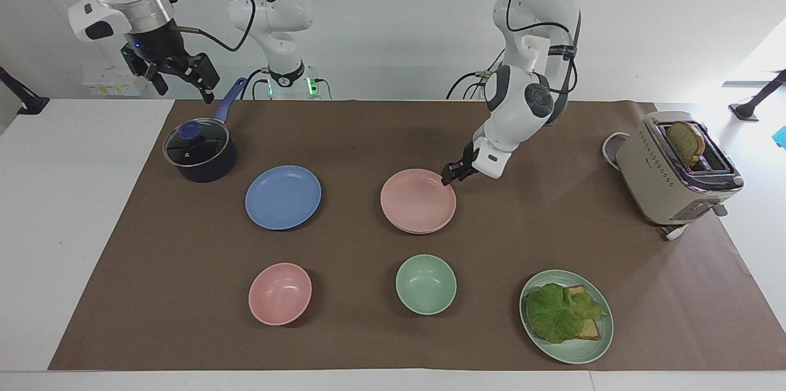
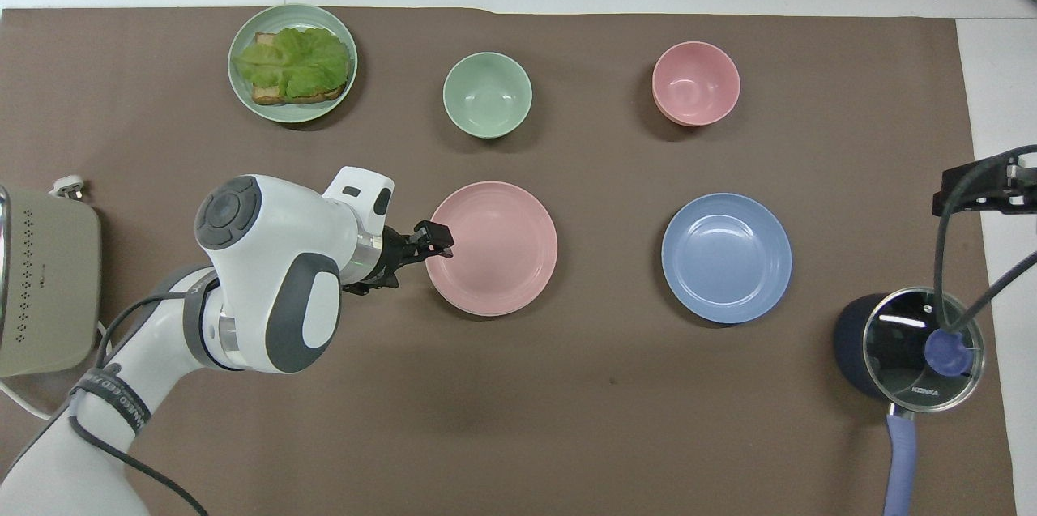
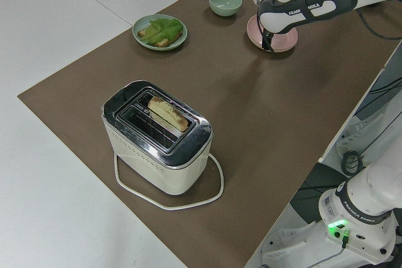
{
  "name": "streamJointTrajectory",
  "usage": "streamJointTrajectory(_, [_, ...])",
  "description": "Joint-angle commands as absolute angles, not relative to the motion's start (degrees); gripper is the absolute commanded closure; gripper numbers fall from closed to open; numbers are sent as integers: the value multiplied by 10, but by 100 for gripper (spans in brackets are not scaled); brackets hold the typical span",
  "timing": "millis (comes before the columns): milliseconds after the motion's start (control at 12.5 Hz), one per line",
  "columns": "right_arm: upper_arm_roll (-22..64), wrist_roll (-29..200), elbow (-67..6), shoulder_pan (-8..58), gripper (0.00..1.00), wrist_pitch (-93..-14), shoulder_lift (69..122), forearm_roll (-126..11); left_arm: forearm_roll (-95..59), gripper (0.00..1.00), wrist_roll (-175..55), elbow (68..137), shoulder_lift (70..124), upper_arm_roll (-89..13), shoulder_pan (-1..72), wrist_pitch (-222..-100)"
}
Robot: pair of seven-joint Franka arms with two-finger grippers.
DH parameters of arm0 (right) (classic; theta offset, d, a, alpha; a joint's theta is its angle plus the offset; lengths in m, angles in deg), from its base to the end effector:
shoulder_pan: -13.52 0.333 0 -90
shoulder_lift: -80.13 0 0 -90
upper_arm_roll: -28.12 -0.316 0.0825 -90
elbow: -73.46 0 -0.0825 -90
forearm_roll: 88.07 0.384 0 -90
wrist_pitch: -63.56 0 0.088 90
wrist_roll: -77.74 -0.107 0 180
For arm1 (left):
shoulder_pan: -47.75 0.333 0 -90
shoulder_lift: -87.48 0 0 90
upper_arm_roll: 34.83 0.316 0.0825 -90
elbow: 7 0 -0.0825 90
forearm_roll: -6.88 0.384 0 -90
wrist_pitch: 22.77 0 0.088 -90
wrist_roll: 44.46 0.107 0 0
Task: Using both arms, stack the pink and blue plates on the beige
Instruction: 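Open the left gripper and withdraw it from the pink plate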
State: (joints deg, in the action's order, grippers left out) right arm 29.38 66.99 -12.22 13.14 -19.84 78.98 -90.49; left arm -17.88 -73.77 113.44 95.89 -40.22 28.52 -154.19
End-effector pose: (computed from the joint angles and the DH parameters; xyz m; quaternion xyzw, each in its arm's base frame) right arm 0.5360 -0.0204 0.6607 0.9937 -0.1101 -0.0082 0.0215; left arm 0.5171 -0.2461 0.3560 0.9688 0.1786 -0.0583 0.1618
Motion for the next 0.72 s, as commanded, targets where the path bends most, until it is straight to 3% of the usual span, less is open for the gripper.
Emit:
streamJointTrajectory(0, [294,667,-151,126,0,-218,768,-892,-96,0,-716,1069,948,-402,345,-1433])
streamJointTrajectory(320, [293,666,-167,127,0,-225,764,-891,-29,0,-584,912,947,-401,449,-1212])
streamJointTrajectory(640, [293,687,-269,132,0,-308,728,-888,55,0,-442,813,940,-400,511,-1115])
